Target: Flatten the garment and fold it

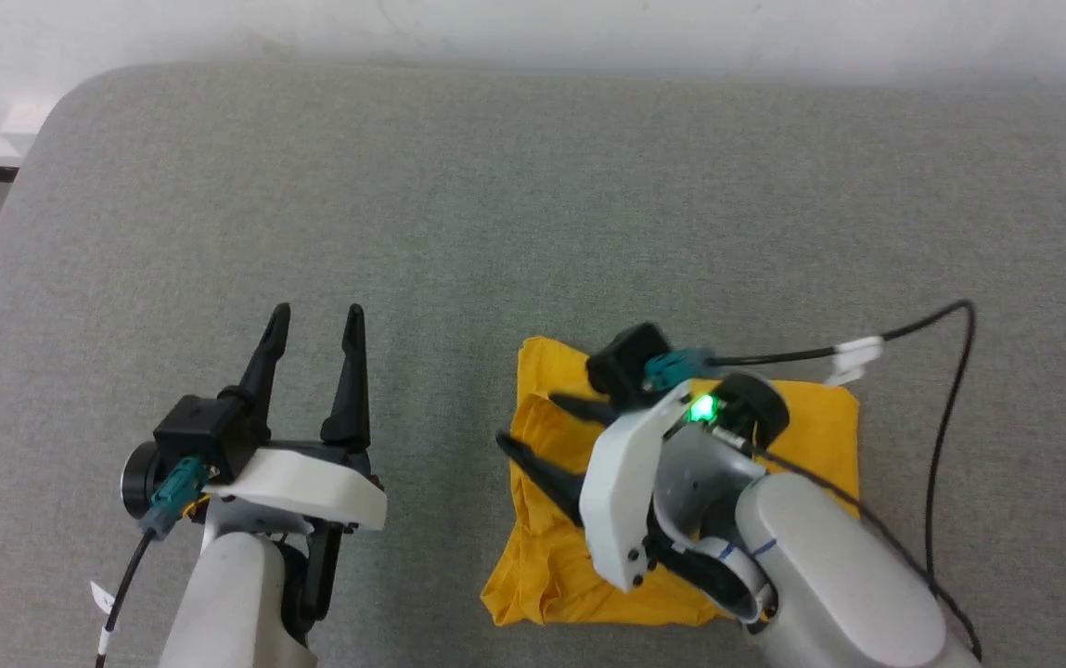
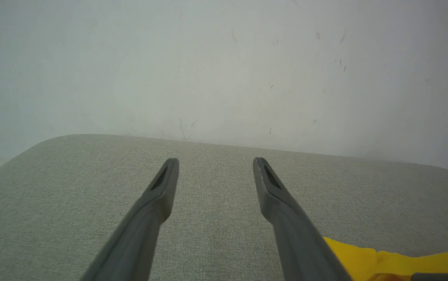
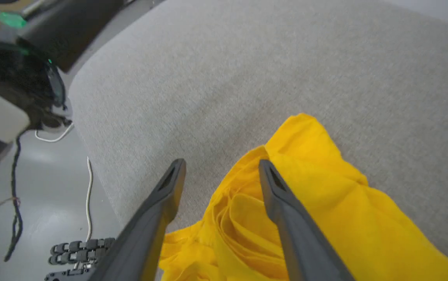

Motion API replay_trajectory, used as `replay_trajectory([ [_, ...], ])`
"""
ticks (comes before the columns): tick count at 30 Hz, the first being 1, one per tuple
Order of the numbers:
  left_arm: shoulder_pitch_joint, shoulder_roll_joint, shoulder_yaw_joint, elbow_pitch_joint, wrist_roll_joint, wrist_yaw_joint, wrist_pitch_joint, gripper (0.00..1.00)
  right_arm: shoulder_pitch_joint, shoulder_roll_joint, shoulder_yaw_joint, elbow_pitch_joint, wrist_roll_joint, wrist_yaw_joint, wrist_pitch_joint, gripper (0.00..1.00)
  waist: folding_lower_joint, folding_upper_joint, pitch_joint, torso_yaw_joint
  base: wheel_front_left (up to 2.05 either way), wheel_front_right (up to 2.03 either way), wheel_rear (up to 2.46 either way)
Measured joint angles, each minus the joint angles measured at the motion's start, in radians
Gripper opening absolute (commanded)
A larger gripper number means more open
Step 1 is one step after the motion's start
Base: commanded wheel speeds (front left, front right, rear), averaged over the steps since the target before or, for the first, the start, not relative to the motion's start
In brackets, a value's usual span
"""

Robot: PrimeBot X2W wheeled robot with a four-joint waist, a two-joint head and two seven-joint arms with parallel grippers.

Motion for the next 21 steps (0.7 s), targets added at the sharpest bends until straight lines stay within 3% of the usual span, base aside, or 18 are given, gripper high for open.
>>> replay_trajectory([
  [6, 0.002, -0.001, 0.009, 0.004, 0.002, 0.000, 0.000, 1.00, -0.006, 0.002, -0.085, -0.123, 0.043, 0.000, -0.267, 1.00, 0.0000, 0.0000, -0.023, -0.024, 0.00, 0.00, 0.00],
  [12, 0.012, -0.001, 0.020, -0.001, 0.005, 0.000, 0.000, 1.00, 0.130, 0.003, -0.353, -0.234, -0.005, 0.000, -0.505, 1.00, -0.0001, 0.0000, -0.056, -0.048, 0.00, 0.00, 0.00],
  [16, 0.029, -0.001, 0.024, -0.002, 0.006, 0.000, 0.000, 1.00, 0.250, 0.002, -0.519, -0.257, -0.022, 0.000, -0.579, 1.00, -0.0002, 0.0000, -0.079, -0.065, 0.00, 0.00, 0.00],
  [21, 0.036, -0.002, 0.023, -0.005, 0.008, 0.000, 0.000, 1.00, 0.355, -0.001, -0.640, -0.198, -0.007, 0.000, -0.562, 1.00, -0.0001, 0.0000, -0.101, -0.080, 0.00, 0.00, 0.00],
])
